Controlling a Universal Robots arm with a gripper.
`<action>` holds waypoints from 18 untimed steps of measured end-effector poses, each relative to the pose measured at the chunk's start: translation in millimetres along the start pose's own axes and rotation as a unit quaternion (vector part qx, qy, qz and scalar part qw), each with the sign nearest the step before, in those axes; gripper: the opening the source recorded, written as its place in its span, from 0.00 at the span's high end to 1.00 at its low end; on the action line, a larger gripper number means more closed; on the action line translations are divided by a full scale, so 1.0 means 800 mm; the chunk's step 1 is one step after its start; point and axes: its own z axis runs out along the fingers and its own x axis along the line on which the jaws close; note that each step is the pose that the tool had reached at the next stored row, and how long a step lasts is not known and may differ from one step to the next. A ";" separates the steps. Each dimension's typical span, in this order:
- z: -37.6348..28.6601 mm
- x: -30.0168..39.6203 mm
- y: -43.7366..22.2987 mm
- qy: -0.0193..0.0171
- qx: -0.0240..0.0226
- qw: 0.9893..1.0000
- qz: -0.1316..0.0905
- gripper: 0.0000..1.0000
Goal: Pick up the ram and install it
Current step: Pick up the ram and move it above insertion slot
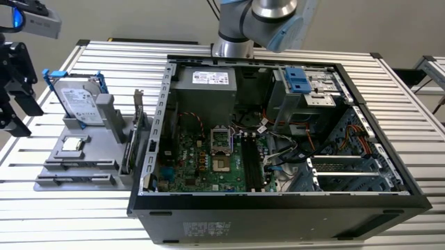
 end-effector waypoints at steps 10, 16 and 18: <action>0.0097 -0.0004 0.0000 0.000 0.000 1.000 0.001 0.00; 0.0152 -0.0010 0.0000 0.000 0.000 1.000 0.002 0.00; 0.0169 -0.0011 0.0000 0.000 0.000 1.000 0.002 0.00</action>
